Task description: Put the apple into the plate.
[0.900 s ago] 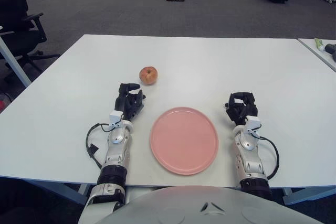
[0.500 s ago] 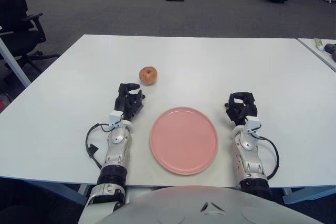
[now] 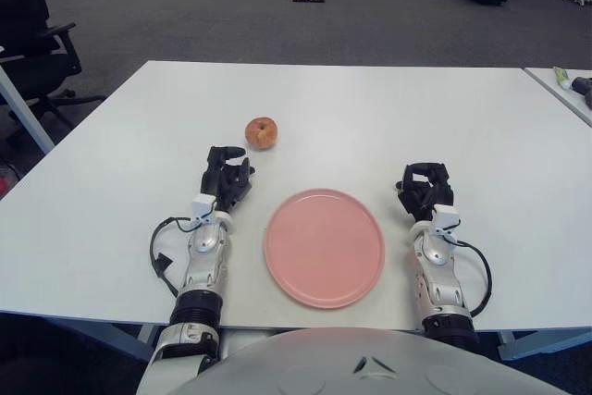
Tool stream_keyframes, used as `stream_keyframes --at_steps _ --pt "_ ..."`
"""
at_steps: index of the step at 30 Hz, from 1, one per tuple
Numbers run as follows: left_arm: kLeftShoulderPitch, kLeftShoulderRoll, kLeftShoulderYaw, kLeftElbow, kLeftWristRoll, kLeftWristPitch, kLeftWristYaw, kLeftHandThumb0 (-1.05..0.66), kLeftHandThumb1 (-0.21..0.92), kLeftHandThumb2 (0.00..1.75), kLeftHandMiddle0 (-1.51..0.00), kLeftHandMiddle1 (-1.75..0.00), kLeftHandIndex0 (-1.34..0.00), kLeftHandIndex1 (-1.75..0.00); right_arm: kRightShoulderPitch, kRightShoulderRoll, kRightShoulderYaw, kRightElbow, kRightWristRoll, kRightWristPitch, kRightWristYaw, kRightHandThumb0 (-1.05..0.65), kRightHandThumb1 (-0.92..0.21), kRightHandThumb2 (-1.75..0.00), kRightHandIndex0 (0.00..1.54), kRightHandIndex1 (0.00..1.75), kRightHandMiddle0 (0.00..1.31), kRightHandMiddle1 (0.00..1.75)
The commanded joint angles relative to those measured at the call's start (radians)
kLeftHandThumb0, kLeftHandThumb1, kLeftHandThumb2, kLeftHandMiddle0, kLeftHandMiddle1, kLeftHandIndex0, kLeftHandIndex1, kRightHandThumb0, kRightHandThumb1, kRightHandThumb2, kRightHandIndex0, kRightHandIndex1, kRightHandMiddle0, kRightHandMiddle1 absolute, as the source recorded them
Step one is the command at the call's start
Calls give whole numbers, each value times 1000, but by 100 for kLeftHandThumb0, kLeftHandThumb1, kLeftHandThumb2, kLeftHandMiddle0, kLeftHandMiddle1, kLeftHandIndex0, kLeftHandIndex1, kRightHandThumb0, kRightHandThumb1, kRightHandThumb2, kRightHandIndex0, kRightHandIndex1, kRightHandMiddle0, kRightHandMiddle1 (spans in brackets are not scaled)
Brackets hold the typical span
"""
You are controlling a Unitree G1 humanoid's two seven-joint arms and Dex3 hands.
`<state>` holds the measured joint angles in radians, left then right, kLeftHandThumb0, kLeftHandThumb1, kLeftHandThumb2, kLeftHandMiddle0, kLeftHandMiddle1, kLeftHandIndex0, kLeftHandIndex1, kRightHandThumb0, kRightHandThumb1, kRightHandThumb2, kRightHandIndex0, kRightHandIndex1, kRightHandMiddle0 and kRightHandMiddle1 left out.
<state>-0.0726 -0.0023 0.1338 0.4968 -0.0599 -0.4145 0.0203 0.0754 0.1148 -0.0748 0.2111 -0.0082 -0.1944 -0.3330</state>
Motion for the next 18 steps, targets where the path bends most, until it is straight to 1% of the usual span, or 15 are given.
stream_keyframes --at_steps 1,4,7,10,13,18 --pt "-77 40 18 19 19 15 28 -35 90 55 -42 -150 -21 -175 7 45 0 19 15 21 -3 -36 -83 -65 41 152 25 175" --pt "-125 67 25 40 42 24 56 -35 91 53 -43 -149 -20 -175 6 40 3 25 9 10 -2 -36 -83 -65 41 152 25 175" --pt "-188 108 14 52 109 32 103 -35 92 52 -44 -150 -20 -175 2 33 0 32 14 9 7 -36 -83 -65 43 151 25 175" --pt "-218 134 -1 54 154 32 126 -12 84 58 -46 -143 -17 -175 1 35 -3 34 19 10 6 -36 -83 -66 43 151 25 175" --pt "-246 178 -26 67 225 12 150 -4 80 62 -48 -141 -17 -175 -2 37 -7 38 17 13 -2 -36 -83 -66 44 150 25 175" --pt "-284 239 -72 97 327 -22 193 -1 77 64 -50 -137 -19 -175 -1 34 -4 45 8 7 -3 -36 -82 -66 44 150 25 175"
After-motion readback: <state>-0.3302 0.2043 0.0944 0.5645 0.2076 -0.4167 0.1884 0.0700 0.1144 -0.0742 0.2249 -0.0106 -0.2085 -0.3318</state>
